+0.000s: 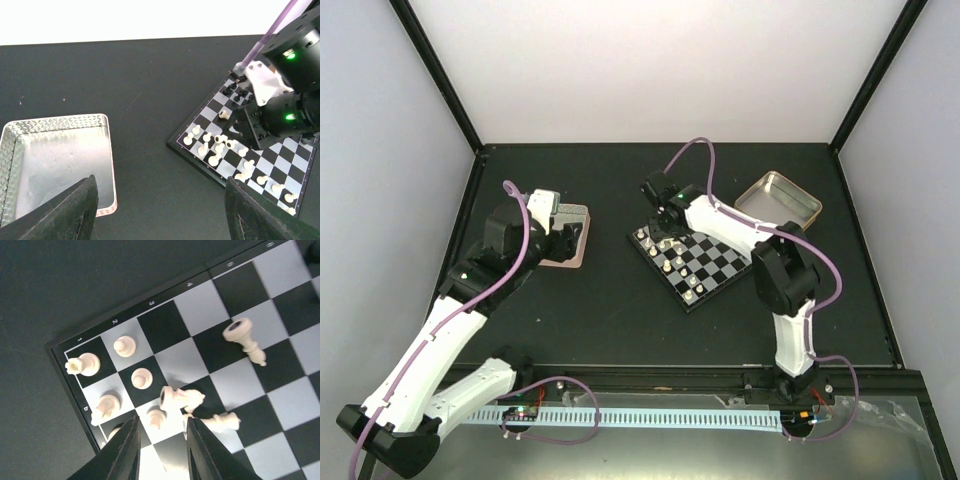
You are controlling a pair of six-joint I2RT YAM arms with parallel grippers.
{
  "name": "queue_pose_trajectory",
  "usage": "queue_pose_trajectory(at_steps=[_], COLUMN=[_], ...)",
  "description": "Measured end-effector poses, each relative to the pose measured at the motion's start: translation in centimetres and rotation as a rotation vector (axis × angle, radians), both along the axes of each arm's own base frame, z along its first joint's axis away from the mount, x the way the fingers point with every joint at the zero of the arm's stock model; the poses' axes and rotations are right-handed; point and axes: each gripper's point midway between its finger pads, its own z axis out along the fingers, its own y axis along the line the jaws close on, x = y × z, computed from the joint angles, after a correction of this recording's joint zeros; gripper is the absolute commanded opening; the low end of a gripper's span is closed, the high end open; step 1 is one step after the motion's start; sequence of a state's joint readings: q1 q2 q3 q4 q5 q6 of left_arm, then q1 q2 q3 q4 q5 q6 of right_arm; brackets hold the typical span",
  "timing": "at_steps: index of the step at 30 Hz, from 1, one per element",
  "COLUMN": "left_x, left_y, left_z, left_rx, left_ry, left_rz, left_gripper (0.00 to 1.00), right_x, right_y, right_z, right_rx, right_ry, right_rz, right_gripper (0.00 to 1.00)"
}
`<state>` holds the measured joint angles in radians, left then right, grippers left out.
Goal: Set up the chess pieces on the board
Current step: Move the chess piece to the chessboard, then pick up the chess piece from the chessboard.
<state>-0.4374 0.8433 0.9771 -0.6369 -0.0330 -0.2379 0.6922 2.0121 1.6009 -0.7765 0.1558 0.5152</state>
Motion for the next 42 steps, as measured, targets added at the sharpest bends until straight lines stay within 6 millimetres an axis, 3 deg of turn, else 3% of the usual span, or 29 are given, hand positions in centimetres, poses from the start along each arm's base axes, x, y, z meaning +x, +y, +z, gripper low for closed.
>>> queue_pose_trajectory(at_steps=[4, 10, 20, 32, 42], left_x=[0.0, 0.0, 0.0, 0.0, 0.0], left_y=[0.0, 0.0, 0.0, 0.0, 0.0], left_z=[0.0, 0.0, 0.0, 0.0, 0.0], left_rx=[0.000, 0.000, 0.000, 0.000, 0.000], left_ry=[0.000, 0.000, 0.000, 0.000, 0.000], left_rz=[0.000, 0.000, -0.001, -0.001, -0.001], left_gripper=[0.71, 0.70, 0.71, 0.70, 0.70], right_x=[0.1, 0.0, -0.4, -1.0, -0.6], right_y=[-1.3, -3.6, -3.4, -3.7, -4.3], right_z=[1.0, -0.6, -2.7, -4.2, -4.1], right_rx=[0.013, -0.015, -0.035, -0.076, -0.107], right_ry=[-0.025, 0.012, 0.061, 0.102, 0.078], right_rz=[-0.063, -0.134, -0.113, -0.088, -0.103], right_gripper=[0.32, 0.37, 0.43, 0.43, 0.42])
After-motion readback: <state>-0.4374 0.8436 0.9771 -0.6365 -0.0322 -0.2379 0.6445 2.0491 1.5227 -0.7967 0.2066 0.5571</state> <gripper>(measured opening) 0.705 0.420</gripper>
